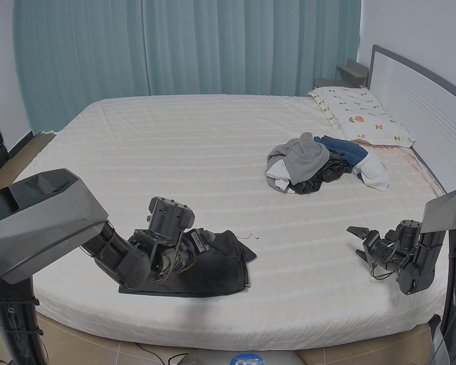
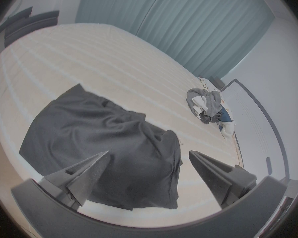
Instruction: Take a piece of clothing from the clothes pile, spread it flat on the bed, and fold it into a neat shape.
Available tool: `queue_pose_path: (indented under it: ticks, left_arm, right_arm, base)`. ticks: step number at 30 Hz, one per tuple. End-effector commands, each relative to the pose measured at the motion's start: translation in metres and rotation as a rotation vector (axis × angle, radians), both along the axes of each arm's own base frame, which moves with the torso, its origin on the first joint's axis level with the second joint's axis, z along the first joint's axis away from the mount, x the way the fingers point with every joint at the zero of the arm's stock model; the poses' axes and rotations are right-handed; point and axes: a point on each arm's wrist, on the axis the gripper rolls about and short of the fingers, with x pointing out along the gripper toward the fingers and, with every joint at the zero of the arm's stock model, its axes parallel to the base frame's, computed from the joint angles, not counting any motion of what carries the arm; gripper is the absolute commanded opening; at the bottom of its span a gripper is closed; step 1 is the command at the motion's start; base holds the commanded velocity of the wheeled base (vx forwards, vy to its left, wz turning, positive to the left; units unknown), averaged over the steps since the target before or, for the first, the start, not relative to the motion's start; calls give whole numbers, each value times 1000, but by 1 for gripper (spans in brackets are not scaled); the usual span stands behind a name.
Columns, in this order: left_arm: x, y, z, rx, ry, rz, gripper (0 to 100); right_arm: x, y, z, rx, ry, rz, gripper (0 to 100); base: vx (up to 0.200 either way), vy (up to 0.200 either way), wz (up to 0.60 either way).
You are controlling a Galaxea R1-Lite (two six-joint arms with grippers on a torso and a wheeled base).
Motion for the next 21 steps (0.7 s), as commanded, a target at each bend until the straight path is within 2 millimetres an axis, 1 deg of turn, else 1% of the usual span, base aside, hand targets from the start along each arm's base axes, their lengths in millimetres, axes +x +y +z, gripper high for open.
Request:
queue_pose_path:
  ticks: [1,4,5,6,7,9,12,15,16,17,21]
  left_arm:
    - [-10,48,6,-110,18,55,100]
    - [-6,73,0,-200,23,118,100]
    - [-6,73,0,-200,23,118,100]
    - [-4,89,-3,-265,46,180,100]
    - [-4,96,-4,-296,64,199,100]
    - [-2,114,-6,-366,100,212,100]
    - [1,137,-4,-416,114,219,100]
    - [2,149,-8,-427,124,239,100]
    - [2,150,-8,-428,124,241,100]
    - [4,157,-12,-433,131,254,100]
    - [7,159,-20,-434,152,256,100]
  right_arm:
    - [0,0,-1,-5,-5,3,100]
    - [0,0,-2,-12,-3,5,100]
    - [0,0,-2,-12,-3,5,100]
    - [0,0,-2,-13,-3,5,100]
    - [0,0,-2,-13,-3,5,100]
    - [0,1,-2,-13,-3,7,100]
    - [0,1,-3,-20,-4,9,100]
    - [-1,2,-4,-28,-1,16,100]
    - [-1,2,-4,-28,-1,16,100]
    - [-1,3,-4,-31,-2,18,100]
    - [-1,3,-4,-31,-2,18,100]
  base:
    - [0,0,0]
    - [0,0,0]
    - [0,0,0]
    - [0,0,0]
    - [0,0,0]
    - [0,200,0]
    - [0,200,0]
    - [0,200,0]
    - [0,200,0]
    - [0,200,0]
    - [0,200,0]
